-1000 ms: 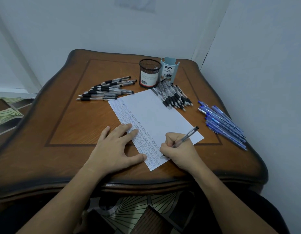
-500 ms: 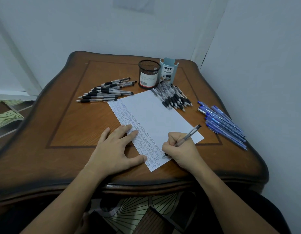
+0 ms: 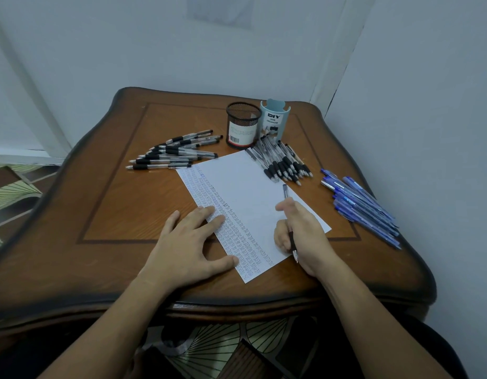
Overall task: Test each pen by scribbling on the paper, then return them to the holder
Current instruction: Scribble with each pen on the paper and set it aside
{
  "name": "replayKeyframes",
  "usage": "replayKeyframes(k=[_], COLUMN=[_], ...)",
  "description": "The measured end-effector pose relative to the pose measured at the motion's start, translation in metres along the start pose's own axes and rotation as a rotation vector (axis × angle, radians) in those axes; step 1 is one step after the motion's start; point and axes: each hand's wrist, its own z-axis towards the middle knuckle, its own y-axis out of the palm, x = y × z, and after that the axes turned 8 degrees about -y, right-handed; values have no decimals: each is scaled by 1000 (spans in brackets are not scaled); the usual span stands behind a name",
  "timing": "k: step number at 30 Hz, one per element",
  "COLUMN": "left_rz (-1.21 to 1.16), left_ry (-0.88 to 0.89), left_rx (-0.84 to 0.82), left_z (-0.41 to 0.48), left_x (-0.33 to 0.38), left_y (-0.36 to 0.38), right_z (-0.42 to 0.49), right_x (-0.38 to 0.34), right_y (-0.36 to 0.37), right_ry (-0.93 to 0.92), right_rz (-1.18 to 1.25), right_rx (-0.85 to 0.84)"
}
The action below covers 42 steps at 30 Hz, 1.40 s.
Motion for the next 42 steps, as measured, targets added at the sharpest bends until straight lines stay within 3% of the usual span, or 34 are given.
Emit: replayKeyframes(k=[5, 13, 22, 34, 38, 42], left_rz=[6, 33, 48, -62, -99, -120], left_ry=[2, -6, -14, 7, 1, -13], left_rx=[1, -13, -29, 30, 80, 114], left_z=[0, 1, 1, 1, 1, 1], left_x=[0, 0, 0, -4, -4, -5], left_y=[0, -1, -3, -1, 2, 3], right_z=[2, 1, 9, 143, 167, 175], right_x=[-6, -9, -20, -51, -41, -34], right_y=[4, 4, 4, -54, -58, -56], right_ry=[-12, -36, -5, -78, -50, 8], right_rz=[-104, 52, 13, -697, -849, -999], right_rx=[-26, -77, -26, 230, 240, 115])
